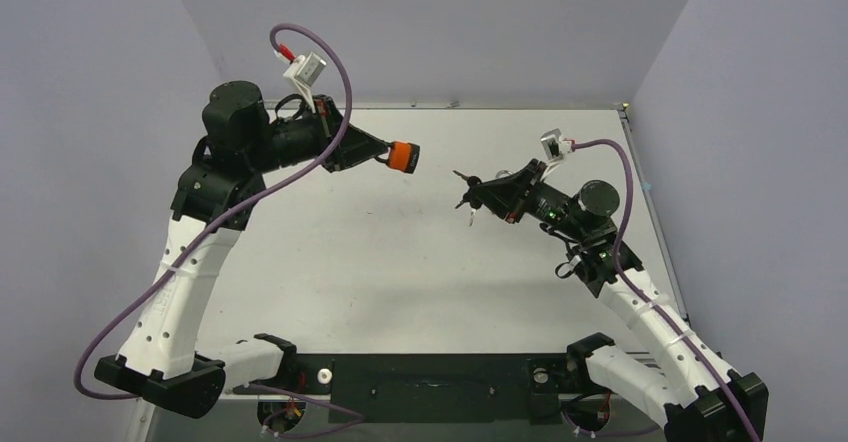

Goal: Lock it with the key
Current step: Lock the lock, then place the lock at the center of the board, then place the key at the center of the board.

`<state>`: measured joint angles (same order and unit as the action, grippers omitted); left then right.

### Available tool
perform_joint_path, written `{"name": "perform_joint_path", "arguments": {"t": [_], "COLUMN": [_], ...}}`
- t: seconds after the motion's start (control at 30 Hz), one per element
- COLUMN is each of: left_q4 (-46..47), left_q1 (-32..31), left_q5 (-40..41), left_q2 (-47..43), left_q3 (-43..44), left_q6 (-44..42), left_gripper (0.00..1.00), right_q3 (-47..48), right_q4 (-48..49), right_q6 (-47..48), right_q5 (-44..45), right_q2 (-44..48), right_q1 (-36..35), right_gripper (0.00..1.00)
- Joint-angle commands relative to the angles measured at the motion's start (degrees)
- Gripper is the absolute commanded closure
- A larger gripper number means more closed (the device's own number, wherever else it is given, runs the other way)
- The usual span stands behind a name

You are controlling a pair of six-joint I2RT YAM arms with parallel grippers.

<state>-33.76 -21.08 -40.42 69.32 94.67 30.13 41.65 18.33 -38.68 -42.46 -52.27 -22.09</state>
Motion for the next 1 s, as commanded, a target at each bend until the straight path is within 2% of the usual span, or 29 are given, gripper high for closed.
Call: {"name": "perform_joint_path", "arguments": {"t": [0.0, 0.1, 0.23, 0.33, 0.47, 0.8, 0.97], "left_q4": [4.5, 7.2, 12.5, 19.2, 26.5, 37.2, 36.3], "left_q1": [0.5, 0.5, 0.9, 1.9, 3.3, 8.3, 9.7], "left_q5": [3.2, 9.0, 16.2, 17.0, 18.1, 16.0, 16.4], "left_q2": [-1.5, -2.0, -3.1, -2.5, 0.7, 11.1, 15.0], "left_q3": [-5.5, -14.5, -27.0, -37.5, -45.5, -54.6, -55.1], "left_q6": [1.8, 4.9, 9.2, 13.9, 17.5, 18.6, 17.6], "left_gripper": [1.00, 1.00, 1.00, 1.00, 1.00, 1.00, 1.00], "right_q3": [2.0, 3.2, 2.7, 3.5, 5.8, 12.3, 15.2], "right_q4": [-9.7, -15.3, -15.5, -14.9, -14.3, -11.3, -11.4], "right_q6": [6.3, 9.0, 6.7, 5.0, 3.3, -0.6, -1.6], "right_q5": [10.3, 20.2, 24.3, 27.2, 30.9, 31.9, 32.3], "right_q2": [-0.9, -3.5, -8.0, -12.0, -21.3, -40.2, -44.7], "right_q1": [-3.1, -7.1, -10.0, -12.5, -15.6, -23.1, -25.3], "right_gripper": [1.00, 1.00, 1.00, 1.00, 1.00, 1.00, 1.00]}}
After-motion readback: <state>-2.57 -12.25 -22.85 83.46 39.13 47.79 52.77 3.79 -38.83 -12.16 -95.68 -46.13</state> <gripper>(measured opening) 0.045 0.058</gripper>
